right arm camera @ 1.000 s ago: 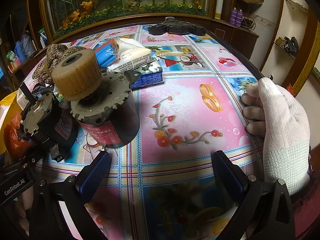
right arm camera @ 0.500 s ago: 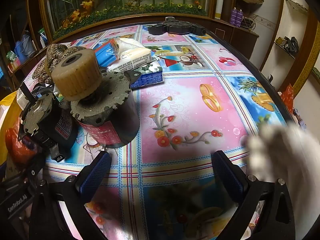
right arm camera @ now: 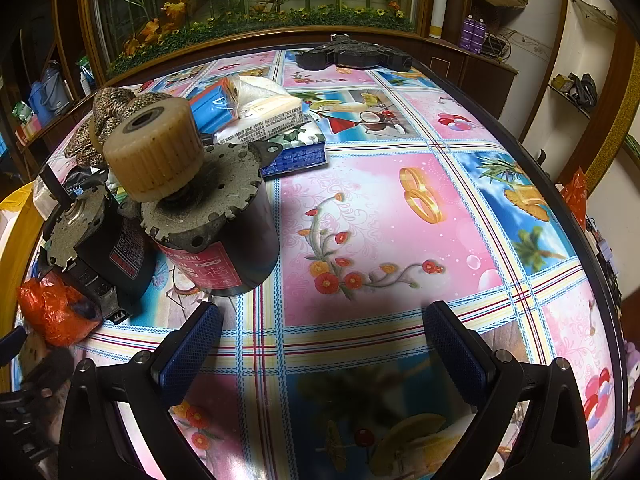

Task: Organize soft objects
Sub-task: 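Grasp the lemon-print tissue pack with the left gripper, then grasp the brown knitted item with the right gripper while the left holds the tissue pack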

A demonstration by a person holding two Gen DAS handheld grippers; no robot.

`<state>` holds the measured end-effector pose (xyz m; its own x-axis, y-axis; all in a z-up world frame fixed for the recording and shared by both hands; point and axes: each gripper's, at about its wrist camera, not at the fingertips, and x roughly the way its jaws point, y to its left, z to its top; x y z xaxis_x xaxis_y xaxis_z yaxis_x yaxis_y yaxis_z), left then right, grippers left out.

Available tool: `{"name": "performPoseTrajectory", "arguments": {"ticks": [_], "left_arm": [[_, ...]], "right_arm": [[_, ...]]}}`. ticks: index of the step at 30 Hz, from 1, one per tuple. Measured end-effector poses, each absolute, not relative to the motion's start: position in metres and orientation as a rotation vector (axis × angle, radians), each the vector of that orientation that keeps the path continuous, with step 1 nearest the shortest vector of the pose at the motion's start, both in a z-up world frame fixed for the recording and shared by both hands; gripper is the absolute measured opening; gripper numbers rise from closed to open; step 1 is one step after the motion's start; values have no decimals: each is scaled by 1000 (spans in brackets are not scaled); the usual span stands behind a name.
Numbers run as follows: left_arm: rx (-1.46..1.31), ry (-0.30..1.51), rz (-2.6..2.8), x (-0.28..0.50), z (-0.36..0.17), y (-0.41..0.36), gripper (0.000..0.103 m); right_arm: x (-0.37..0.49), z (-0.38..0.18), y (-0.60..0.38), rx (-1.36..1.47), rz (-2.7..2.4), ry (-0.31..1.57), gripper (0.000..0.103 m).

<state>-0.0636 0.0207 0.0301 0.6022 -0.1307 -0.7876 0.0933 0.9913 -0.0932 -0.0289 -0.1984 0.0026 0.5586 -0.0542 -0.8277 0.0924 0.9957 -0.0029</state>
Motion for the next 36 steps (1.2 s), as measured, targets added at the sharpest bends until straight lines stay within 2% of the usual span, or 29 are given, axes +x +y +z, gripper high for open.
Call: {"name": "performPoseTrajectory", "arguments": {"ticks": [6,16,25,27,28,32,36], "left_arm": [[-84,778,-99,-98,67,48,99],[-133,871,-130,-106,50,66,99],[-161,962,-216,-99,40,45,99],[-132,955,-212,-94,40,36,99],[-109,949,-203,-90,40,31,99],[-44,977,-190,-73,28,10,99],[13,1026,-199,-68,10,-5,99]], "right_arm": [[-36,4,-195,44,-77,1011,102],[-45,11,-192,14,-33,1028,102],[-46,12,-199,23,18,1057,102],[-53,21,-208,70,49,1032,89],[-58,26,-212,86,70,1011,86],[-78,54,-231,77,89,872,88],[-86,65,-253,99,113,828,89]]}}
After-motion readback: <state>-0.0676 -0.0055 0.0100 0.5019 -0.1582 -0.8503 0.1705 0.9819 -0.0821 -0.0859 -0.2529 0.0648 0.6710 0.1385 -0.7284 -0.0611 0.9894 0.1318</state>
